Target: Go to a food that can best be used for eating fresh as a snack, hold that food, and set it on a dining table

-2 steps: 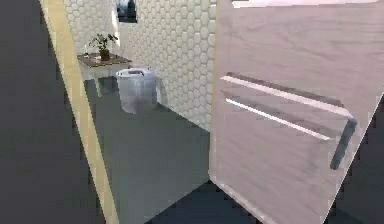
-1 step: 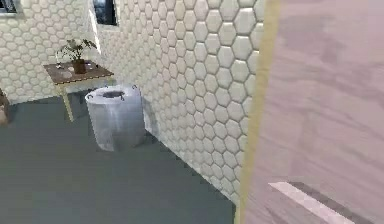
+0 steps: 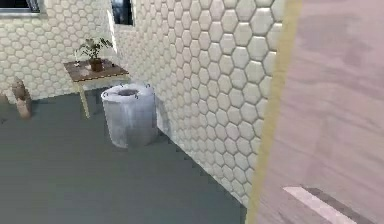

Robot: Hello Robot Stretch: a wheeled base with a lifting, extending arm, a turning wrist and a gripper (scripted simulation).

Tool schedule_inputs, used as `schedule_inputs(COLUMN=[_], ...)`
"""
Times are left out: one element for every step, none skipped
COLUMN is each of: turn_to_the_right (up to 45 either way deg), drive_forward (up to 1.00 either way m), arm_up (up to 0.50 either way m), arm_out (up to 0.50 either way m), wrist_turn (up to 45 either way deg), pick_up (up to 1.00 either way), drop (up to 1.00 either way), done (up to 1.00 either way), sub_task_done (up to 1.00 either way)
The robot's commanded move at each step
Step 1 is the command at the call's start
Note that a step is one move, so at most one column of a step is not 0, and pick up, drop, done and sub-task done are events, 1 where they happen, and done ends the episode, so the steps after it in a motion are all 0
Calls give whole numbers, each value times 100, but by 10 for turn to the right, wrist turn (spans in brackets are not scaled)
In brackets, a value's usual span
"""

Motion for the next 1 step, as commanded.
schedule_inputs(turn_to_the_right=[0], drive_forward=[25], arm_up=[0], arm_out=[0], wrist_turn=[0], pick_up=[0], drop=[0], done=[0], sub_task_done=[0])
